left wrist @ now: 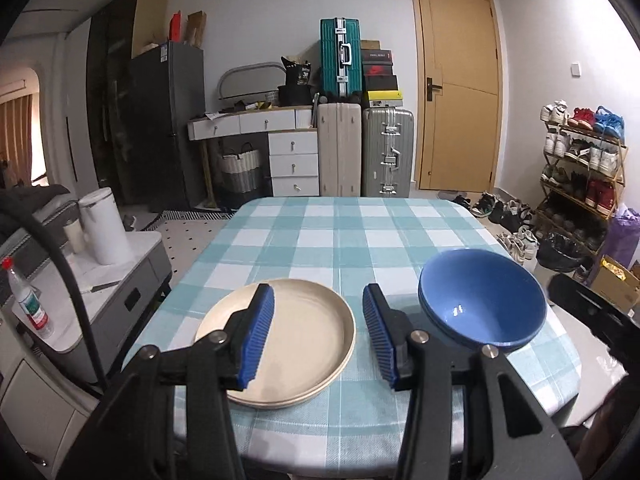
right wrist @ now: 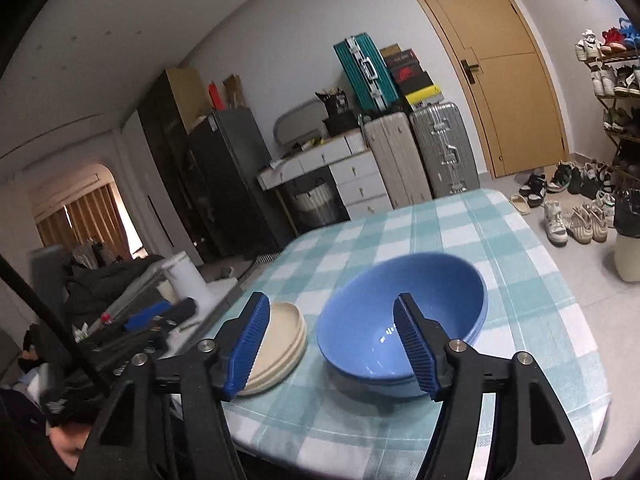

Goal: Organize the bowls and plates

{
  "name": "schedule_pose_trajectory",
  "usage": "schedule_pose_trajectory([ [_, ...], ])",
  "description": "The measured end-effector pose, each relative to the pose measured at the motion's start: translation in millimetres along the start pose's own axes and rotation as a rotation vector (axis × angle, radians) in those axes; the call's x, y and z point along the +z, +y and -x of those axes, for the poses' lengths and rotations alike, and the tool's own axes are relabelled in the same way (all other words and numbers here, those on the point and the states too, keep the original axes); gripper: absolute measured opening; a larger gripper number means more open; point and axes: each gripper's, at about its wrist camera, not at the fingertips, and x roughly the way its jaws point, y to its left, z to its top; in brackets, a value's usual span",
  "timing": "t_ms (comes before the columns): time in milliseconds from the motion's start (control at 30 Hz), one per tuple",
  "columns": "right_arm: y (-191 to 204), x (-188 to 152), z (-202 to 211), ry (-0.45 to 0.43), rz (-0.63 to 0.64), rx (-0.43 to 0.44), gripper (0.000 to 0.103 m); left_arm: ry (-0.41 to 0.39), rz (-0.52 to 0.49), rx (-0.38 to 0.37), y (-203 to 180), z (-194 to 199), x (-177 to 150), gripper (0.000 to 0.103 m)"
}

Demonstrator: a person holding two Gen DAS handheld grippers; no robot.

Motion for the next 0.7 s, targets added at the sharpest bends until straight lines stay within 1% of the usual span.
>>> schedule_pose_trajectory([
  [33, -1.5, 0.1, -3.8, 0.016, -0.013, -0.003, 0.066, 0.006, -0.008, 0.003, 1.3, -2.4, -1.8, 0.047],
  [133, -0.9, -0.1, -7.9, 0.014, -0.022, -0.017, 0.067, 0.031, -0.017, 0.019, 5.0, -11.2, -7.0, 0.047],
  [233, -0.9, -1.7, -11.6, 0.029, -0.008, -0.022, 0.073, 0.058, 0.022, 0.003, 11.9, -20.0, -11.5, 0.048],
  [267, -1.1, -2.4, -13.2, 0.035, -0.004, -0.027, 0.074, 0.067, 0.039, -0.009, 15.0, -24.3, -12.6, 0.048],
  [367, -4.5, -2.9, -17.2, 0.047, -0.016, -0.03, 0.076, 0.079, 0.051, -0.011, 16.3, -31.3, -15.1, 0.049],
  [467, -9.1, -3.7, -15.6, 0.042, -0.037, -0.033, 0.077, 0.079, 0.076, -0.016, 18.0, -34.7, -17.2, 0.062],
  [500, -10.4, -3.8, -15.0, 0.039, -0.042, -0.031, 0.079, 0.071, 0.084, -0.016, 18.9, -34.4, -18.0, 0.073],
  [533, -11.8, -4.0, -14.6, 0.035, -0.047, -0.034, 0.082, 0.053, 0.089, -0.01, 19.9, -33.0, -18.9, 0.081],
  [600, -13.4, -4.7, -12.1, 0.022, -0.055, -0.042, 0.086, -0.007, 0.08, 0.019, 20.2, -26.0, -20.3, 0.081],
  [633, -12.9, -5.1, -10.3, 0.016, -0.057, -0.044, 0.086, -0.03, 0.066, 0.029, 18.7, -22.9, -20.3, 0.084],
  [667, -12.7, -5.2, -8.9, 0.012, -0.056, -0.044, 0.086, -0.037, 0.059, 0.027, 18.1, -21.3, -20.3, 0.087],
  [700, -12.2, -5.4, -8.5, 0.009, -0.054, -0.044, 0.088, -0.04, 0.058, 0.026, 18.7, -21.0, -20.1, 0.092],
])
